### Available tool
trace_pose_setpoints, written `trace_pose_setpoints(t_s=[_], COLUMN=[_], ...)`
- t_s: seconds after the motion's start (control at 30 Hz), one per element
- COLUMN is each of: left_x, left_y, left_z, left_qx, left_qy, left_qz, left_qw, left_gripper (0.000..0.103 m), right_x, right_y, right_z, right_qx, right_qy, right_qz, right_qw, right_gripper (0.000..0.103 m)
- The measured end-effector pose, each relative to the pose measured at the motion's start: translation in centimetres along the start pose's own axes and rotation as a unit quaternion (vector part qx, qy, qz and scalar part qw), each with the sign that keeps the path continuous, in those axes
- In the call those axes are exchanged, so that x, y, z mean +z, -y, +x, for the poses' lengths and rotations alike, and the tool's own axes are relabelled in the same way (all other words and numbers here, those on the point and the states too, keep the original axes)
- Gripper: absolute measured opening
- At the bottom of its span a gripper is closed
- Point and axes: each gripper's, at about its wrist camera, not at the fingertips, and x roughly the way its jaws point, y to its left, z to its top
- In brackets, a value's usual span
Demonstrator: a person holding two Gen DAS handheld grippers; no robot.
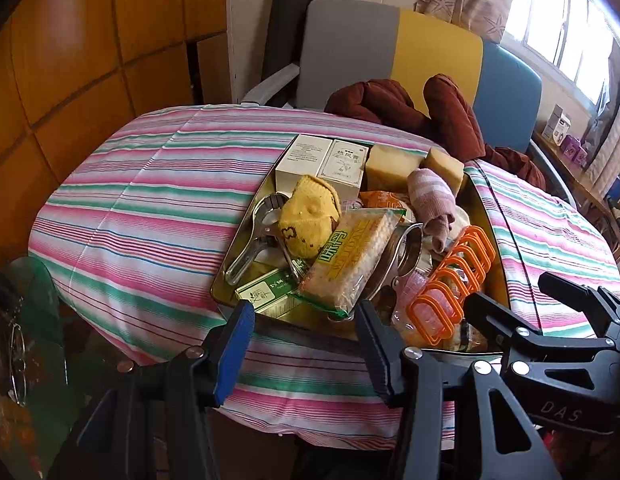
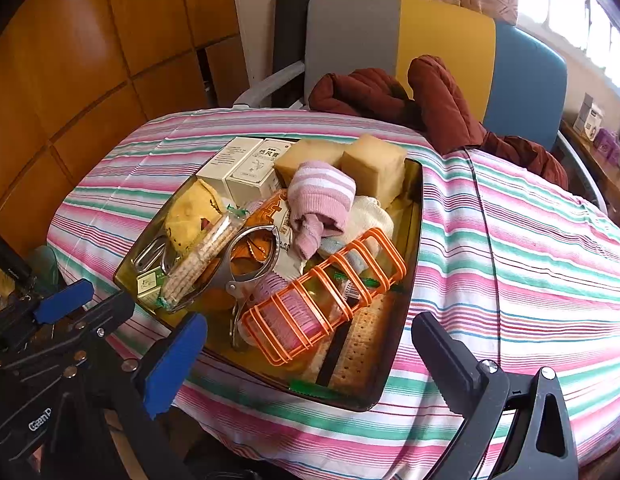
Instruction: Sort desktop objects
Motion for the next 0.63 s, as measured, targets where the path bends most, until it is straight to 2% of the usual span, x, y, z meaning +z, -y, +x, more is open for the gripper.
trace_pose_setpoints(t_s=[0.3, 0.47, 0.63], left_x=[0.18, 0.09, 0.19], left_y=[-0.04, -0.22, -0.38], left_z=[0.07, 0.12, 0.4], left_qx=[0.008, 0.025, 0.026], left_qy=[0.006, 0.017, 0.008], left_qz=[-0.001, -0.005, -0.009], left_qw=[0.9999, 0.9995, 0.9996], left_gripper=[0.052, 0.052, 0.052], right_x=[-0.1, -0.2, -0.25], right_y=[0.06, 0.1, 0.21], right_z=[0.42, 0.58, 0.63], right_qx=[0.004, 0.008, 0.009], right_qy=[-0.005, -0.008, -0.007], right_qz=[0.004, 0.005, 0.008], right_qw=[1.0, 1.0, 1.0], right_gripper=[0.103, 0.103, 0.103])
